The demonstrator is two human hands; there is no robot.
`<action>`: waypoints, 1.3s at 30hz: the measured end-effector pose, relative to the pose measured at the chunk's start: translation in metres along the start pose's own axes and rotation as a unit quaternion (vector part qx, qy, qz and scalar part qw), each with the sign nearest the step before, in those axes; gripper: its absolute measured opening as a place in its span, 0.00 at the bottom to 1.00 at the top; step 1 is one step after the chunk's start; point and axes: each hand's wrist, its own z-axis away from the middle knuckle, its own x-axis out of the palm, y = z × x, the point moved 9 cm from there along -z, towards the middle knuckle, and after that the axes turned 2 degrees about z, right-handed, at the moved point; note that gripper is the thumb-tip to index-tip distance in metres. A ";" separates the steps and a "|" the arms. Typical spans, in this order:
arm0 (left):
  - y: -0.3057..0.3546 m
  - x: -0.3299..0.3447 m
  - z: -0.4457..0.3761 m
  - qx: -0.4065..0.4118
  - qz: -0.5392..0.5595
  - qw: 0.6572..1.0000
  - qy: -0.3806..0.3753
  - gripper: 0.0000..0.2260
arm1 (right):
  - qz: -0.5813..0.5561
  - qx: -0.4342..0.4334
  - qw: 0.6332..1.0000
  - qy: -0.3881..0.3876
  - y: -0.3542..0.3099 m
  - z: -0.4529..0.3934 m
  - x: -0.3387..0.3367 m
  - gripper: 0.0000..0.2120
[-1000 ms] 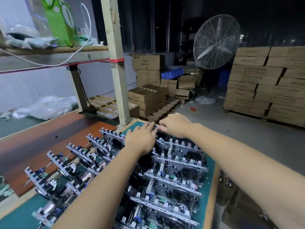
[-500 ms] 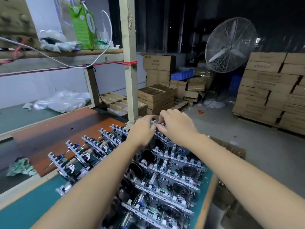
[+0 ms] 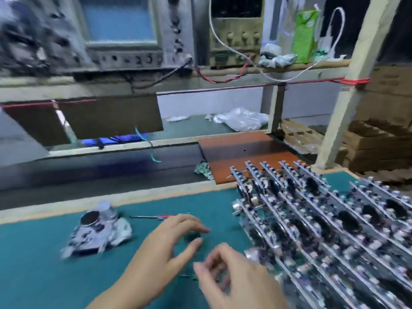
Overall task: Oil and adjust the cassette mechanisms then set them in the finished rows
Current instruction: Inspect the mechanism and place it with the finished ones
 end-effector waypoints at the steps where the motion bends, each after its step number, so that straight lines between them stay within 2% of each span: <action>1: -0.010 -0.010 0.012 -0.023 0.002 1.000 0.017 0.11 | -0.010 -0.010 1.000 -0.022 -0.012 -0.007 0.014 0.14; 3: -0.029 -0.031 0.035 -0.075 0.007 0.996 0.054 0.10 | -0.010 -0.043 0.998 -0.047 -0.038 -0.018 0.039 0.12; 5: -0.043 -0.049 0.056 -0.116 0.014 0.989 0.091 0.05 | -0.002 -0.096 0.994 -0.046 -0.064 -0.027 0.055 0.10; 8: -0.065 -0.075 0.089 -0.175 0.009 0.975 0.135 0.13 | -0.016 -0.165 0.984 -0.063 -0.097 -0.033 0.079 0.10; 12: -0.086 -0.105 0.135 -0.230 -0.009 0.962 0.149 0.17 | -0.045 -0.221 0.967 -0.117 -0.136 -0.032 0.120 0.10; 16: -0.105 -0.149 0.198 -0.280 -0.066 0.941 0.177 0.17 | -0.072 -0.262 0.945 -0.183 -0.191 -0.025 0.172 0.09; 19: -0.114 -0.186 0.235 -0.303 -0.159 0.922 0.179 0.16 | -0.108 -0.277 0.930 -0.215 -0.234 -0.020 0.210 0.10; 21: -0.118 -0.219 0.258 -0.315 -0.240 0.898 0.194 0.14 | -0.147 -0.282 0.921 -0.228 -0.266 -0.017 0.234 0.10; 25: -0.127 -0.279 0.299 -0.345 -0.397 0.819 0.228 0.18 | -0.175 -0.282 0.914 -0.231 -0.323 -0.017 0.275 0.11; 28: -0.137 -0.318 0.335 -0.387 -0.441 0.757 0.290 0.24 | -0.188 -0.281 0.918 -0.207 -0.358 -0.020 0.292 0.13; 30: -0.156 -0.336 0.362 -0.449 -0.430 0.727 0.290 0.31 | -0.160 -0.321 0.914 -0.190 -0.385 -0.017 0.300 0.15; 31: -0.167 -0.340 0.372 -0.482 -0.407 0.724 0.278 0.36 | -0.136 -0.345 0.910 -0.186 -0.398 -0.015 0.303 0.17; 33: -0.183 -0.343 0.384 -0.514 -0.347 0.740 0.261 0.42 | -0.086 -0.366 0.907 -0.188 -0.417 -0.015 0.314 0.19; 36: -0.184 -0.347 0.387 -0.497 -0.346 0.747 0.275 0.43 | -0.005 -0.368 0.906 -0.209 -0.430 -0.021 0.332 0.21; 39: -0.184 -0.349 0.387 -0.487 -0.370 0.742 0.275 0.42 | 0.035 -0.378 0.896 -0.231 -0.434 -0.023 0.343 0.18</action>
